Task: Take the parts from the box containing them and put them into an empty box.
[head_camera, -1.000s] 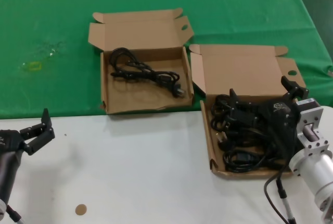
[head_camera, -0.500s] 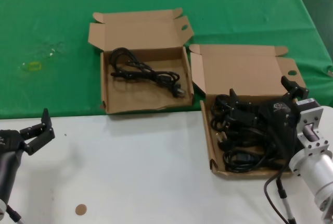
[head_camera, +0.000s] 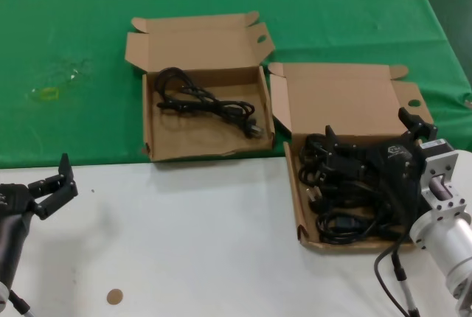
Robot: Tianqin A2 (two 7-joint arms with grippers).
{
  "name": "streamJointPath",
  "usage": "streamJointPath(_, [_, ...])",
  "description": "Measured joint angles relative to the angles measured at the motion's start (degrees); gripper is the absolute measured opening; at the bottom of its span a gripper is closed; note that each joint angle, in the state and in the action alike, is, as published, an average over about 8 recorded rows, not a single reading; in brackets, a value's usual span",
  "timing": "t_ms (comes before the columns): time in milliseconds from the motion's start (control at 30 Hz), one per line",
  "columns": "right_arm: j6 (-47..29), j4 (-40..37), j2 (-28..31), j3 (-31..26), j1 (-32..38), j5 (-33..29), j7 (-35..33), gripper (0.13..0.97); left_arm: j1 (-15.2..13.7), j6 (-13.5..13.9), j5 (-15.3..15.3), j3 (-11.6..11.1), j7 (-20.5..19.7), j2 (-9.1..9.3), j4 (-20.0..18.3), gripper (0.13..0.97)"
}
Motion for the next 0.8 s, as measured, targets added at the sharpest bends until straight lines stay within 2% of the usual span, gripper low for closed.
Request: streamJointPath(800, [0.0, 0.0, 0.0, 0.0, 0.0, 0.0, 0.0, 0.966, 0.0, 0.0, 0.0, 0.0, 0.0, 0.0, 0.0, 0.966])
